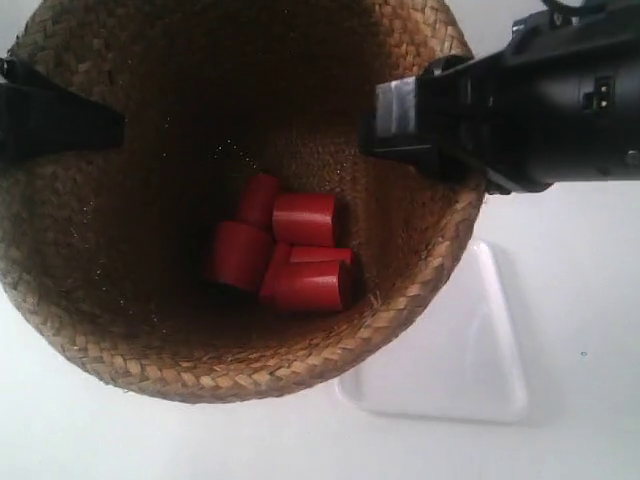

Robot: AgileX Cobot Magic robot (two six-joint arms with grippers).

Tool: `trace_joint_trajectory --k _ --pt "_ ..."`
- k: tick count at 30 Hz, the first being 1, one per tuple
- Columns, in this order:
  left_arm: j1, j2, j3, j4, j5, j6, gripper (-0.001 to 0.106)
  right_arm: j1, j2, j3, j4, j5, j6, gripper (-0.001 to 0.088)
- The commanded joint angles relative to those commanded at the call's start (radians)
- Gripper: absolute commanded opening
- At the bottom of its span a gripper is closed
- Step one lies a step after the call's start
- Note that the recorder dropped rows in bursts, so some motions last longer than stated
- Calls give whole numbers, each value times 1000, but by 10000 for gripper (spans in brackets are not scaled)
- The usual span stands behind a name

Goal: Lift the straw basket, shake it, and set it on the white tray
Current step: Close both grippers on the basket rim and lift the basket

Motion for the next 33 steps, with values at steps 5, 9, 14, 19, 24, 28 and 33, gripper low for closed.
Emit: trace_joint_trajectory --k 5,9,14,19,24,28,33 --pt "0 -106 -9 -47 79 15 0 26 -53 -44 125 212 -54 0" --pt "0 -233 1 -121 60 120 0 96 -152 -2 126 104 -83 0" --pt "0 -119 104 -114 -139 173 0 76 -13 153 24 -356 -76 0" --pt "2 -166 -7 -134 222 191 0 143 -80 35 38 -43 12 0" --pt "2 -229 48 -166 -12 203 0 195 -147 117 -132 -224 43 0" --pt "2 -129 87 -172 -53 180 0 89 25 157 -179 -185 109 0" --pt "0 -239 -4 -173 107 246 0 149 -98 65 -193 9 158 0"
